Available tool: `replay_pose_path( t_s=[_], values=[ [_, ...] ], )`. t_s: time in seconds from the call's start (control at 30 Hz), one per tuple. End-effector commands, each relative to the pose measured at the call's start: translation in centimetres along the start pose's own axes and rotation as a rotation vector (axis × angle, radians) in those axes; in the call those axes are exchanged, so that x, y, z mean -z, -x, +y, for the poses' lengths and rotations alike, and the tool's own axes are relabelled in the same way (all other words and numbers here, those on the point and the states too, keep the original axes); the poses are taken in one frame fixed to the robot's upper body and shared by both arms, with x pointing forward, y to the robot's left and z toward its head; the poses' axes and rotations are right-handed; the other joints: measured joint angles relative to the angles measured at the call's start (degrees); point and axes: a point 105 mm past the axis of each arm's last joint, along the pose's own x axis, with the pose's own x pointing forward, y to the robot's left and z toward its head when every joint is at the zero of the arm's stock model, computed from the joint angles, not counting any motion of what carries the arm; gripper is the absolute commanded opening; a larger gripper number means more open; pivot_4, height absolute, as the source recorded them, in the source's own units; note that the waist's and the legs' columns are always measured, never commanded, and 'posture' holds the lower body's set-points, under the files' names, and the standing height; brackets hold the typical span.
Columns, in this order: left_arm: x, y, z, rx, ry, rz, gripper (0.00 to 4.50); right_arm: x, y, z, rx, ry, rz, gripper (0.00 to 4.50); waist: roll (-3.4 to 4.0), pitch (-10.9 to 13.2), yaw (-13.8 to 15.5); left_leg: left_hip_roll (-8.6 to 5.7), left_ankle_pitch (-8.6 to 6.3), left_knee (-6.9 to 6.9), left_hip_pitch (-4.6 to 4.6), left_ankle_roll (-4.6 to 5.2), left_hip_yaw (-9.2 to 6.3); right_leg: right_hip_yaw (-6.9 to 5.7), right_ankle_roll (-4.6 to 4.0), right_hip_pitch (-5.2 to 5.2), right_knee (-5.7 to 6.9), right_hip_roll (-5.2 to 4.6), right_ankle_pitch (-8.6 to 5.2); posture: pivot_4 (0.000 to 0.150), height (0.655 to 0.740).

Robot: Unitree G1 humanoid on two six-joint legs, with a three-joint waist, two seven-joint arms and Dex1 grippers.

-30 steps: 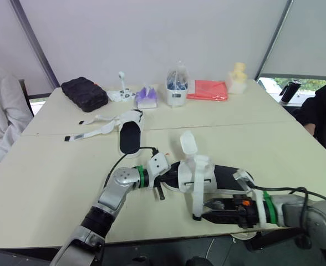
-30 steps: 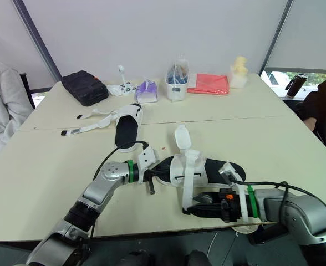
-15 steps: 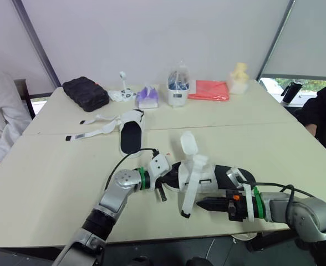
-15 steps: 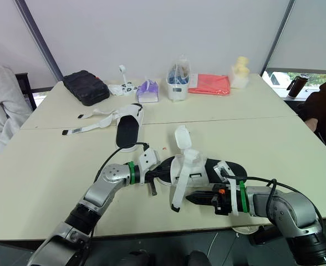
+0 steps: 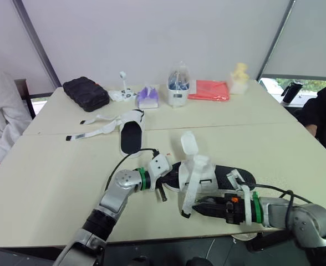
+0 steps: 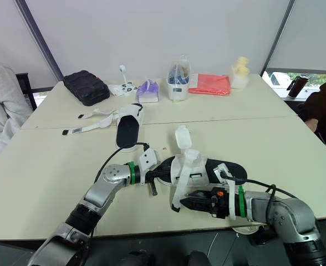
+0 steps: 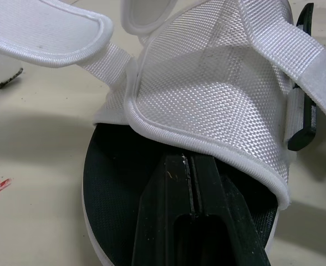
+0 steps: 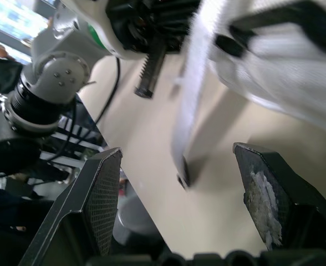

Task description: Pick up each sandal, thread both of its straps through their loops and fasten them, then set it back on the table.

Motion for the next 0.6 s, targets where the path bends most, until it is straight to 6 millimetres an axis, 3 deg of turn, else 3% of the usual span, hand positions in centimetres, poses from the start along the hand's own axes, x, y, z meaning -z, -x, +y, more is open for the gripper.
replay_pose_path(
  t_s=[0.03, 0.13, 0.3, 0.47, 0.6],
  values=[
    [0.2, -0.6, -0.6, 0.028, 0.000, 0.004, 0.00, -1.4, -1.3, 0.2, -0.036, -0.008, -0.044, 3.43, 0.01, 0.00, -0.11, 0.00, 0.00, 0.00, 0.00, 0.00, 0.00, 0.00, 0.00, 0.00, 0.00, 0.00, 0.00, 0.150, 0.7400],
    [0.2, -0.6, -0.5, 0.023, 0.000, 0.005, 0.00, -1.7, -1.7, -0.1, -0.026, -0.023, -0.060, 2.54, 0.02, -0.01, 0.14, -0.02, 0.00, 0.01, 0.00, 0.00, -0.01, 0.00, 0.00, 0.00, 0.00, 0.00, 0.01, 0.150, 0.7400],
    [0.4, -0.4, -0.4, 0.008, 0.003, 0.006, 0.00, -1.4, -1.8, -0.1, -0.024, -0.025, -0.045, 0.08, 0.02, -0.01, 0.78, -0.04, -0.01, 0.00, 0.00, 0.02, -0.02, 0.00, 0.01, -0.01, 0.00, 0.00, 0.02, 0.150, 0.7400],
    [0.5, -0.4, -0.4, 0.002, 0.005, 0.006, 0.00, -2.1, -1.4, 0.8, -0.049, 0.009, -0.034, 0.02, 0.02, -0.02, 1.12, -0.03, -0.01, 0.00, 0.00, 0.02, -0.01, 0.00, 0.00, -0.02, 0.00, 0.01, 0.02, 0.150, 0.7400],
    [0.5, -0.4, -0.3, -0.004, 0.003, 0.007, 0.00, -4.2, 0.1, 2.1, -0.091, 0.092, -0.003, 0.02, 0.04, -0.01, 1.13, -0.03, -0.01, 0.01, -0.01, 0.02, 0.03, 0.01, 0.00, -0.04, -0.01, 0.00, 0.02, 0.150, 0.7400]
  ],
)
